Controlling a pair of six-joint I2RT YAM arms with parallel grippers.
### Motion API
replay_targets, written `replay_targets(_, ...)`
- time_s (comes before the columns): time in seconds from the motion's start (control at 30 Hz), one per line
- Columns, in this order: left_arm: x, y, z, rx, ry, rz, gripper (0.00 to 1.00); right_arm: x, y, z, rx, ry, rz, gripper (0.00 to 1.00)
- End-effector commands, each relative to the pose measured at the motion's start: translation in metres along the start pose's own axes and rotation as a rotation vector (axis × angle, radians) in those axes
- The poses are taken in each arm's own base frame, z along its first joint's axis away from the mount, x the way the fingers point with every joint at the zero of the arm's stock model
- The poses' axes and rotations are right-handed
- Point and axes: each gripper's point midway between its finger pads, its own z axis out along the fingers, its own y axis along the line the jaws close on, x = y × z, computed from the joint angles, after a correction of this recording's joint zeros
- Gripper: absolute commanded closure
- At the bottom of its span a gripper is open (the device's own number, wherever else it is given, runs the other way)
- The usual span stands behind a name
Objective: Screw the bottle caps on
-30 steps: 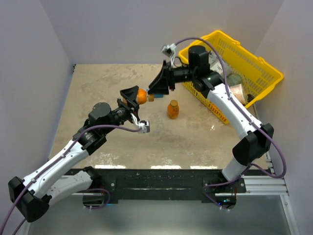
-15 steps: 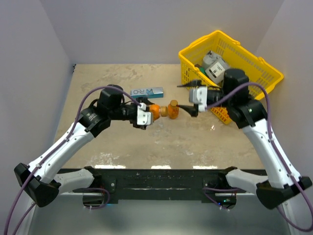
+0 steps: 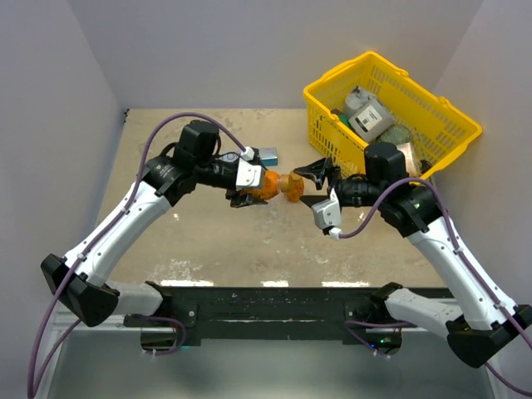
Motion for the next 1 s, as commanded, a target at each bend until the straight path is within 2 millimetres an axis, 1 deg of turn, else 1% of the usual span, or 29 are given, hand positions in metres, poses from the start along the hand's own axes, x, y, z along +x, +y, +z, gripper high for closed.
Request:
replay_targets(0.0, -0.02, -0.003, -0.004, 0.067, -0.036, 0.019, 1.0, -0.015, -0.022, 0.003, 0.031, -0.027, -0.168, 0.27)
replay_targets(0.03, -0.021, -0.002, -0.004, 0.066, -0.04, 0.022, 1.0, -0.015, -0.02, 0.005, 0.024, -0.029, -0.178, 0.27)
replay_targets(0.13, -0.022, -0.002, -0.004, 0.062, -0.043, 0.024, 1.0, -0.019, -0.027, 0.007, 0.042, -0.043, -0.218, 0.28)
replay_targets(0.17, -0.022, -0.002, -0.005, 0.063, -0.042, 0.024, 1.0, -0.021, -0.031, 0.008, 0.054, -0.044, -0.237, 0.29)
replay_targets(0.3, -0.023, -0.004, -0.004, 0.076, -0.049, 0.021, 1.0, -0.023, -0.034, 0.011, 0.074, -0.05, -0.281, 0.33)
replay_targets(0.4, -0.024, -0.004, -0.004, 0.078, -0.051, 0.023, 1.0, -0.029, -0.031, 0.012, 0.061, -0.068, -0.321, 0.36)
replay_targets(0.47, -0.025, -0.003, -0.004, 0.077, -0.054, 0.028, 1.0, -0.031, -0.025, 0.014, 0.038, -0.078, -0.36, 0.37)
replay_targets(0.63, -0.026, -0.002, -0.003, 0.08, -0.058, 0.029, 1.0, -0.036, -0.016, 0.016, 0.004, -0.097, -0.407, 0.43)
replay_targets(0.83, -0.026, -0.002, -0.003, 0.084, -0.059, 0.026, 1.0, -0.04, -0.016, 0.019, 0.009, -0.114, -0.413, 0.55)
replay_targets(0.9, -0.026, -0.001, -0.004, 0.08, -0.059, 0.027, 1.0, -0.042, -0.017, 0.019, 0.012, -0.115, -0.41, 0.62)
replay_targets(0.97, -0.027, -0.001, -0.003, 0.076, -0.061, 0.023, 1.0, -0.045, -0.02, 0.02, 0.014, -0.12, -0.363, 0.69)
